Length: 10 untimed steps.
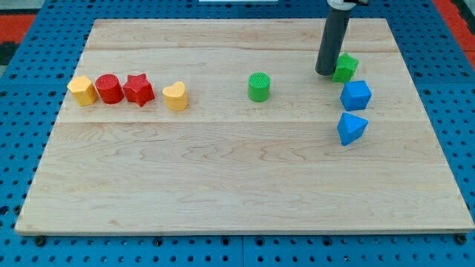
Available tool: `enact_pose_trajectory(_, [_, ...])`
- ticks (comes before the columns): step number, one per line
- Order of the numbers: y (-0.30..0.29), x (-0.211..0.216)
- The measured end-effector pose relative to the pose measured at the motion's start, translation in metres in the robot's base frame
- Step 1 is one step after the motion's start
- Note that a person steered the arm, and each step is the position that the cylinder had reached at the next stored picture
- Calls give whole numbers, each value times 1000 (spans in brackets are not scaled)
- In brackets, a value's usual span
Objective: Move the green circle towards the top right corner
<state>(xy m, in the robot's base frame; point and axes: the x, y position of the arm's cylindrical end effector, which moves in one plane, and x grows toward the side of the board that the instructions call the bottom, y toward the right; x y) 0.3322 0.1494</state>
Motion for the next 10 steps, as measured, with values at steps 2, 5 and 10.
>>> enact_pose_trajectory(2, [-5, 1])
enact_pose_trajectory(5, [-77, 56])
enact_pose_trajectory(10, [8, 137])
